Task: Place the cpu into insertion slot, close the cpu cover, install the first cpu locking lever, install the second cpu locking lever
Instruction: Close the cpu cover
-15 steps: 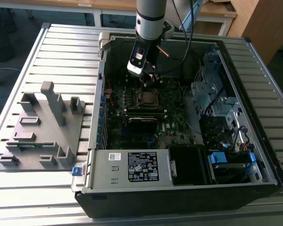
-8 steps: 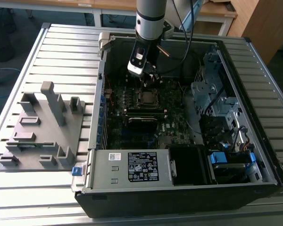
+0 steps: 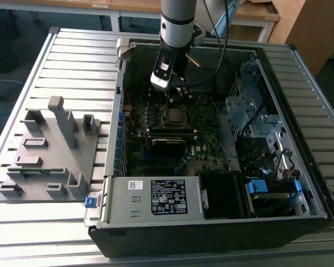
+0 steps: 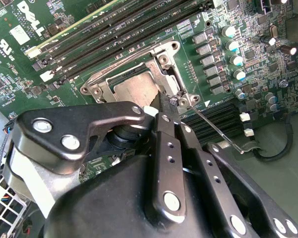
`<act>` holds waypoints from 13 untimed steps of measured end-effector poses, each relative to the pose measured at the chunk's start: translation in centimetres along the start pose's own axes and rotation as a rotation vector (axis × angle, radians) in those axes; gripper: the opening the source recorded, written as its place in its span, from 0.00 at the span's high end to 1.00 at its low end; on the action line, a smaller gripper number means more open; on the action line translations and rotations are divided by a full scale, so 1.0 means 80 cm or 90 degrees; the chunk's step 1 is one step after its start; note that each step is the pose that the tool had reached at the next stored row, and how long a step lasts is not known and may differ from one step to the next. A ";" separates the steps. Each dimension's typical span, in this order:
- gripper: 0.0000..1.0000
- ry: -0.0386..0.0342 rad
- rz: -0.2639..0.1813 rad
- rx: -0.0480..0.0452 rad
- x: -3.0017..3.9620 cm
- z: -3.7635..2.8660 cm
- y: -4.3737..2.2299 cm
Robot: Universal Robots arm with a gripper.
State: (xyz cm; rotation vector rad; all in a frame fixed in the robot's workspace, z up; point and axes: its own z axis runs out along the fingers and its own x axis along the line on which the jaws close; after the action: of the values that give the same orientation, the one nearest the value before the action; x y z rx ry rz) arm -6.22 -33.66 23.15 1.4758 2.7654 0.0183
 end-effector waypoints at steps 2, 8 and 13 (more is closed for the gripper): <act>0.90 0.0000 -0.001 0.0000 0.0000 0.0000 0.0000; 0.90 0.0001 -0.008 -0.0001 0.0000 0.0001 0.0000; 0.90 0.0001 -0.008 0.0000 0.0000 0.0001 0.0000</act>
State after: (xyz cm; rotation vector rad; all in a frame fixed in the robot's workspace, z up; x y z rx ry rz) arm -6.22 -33.66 23.14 1.4590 2.7743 0.0184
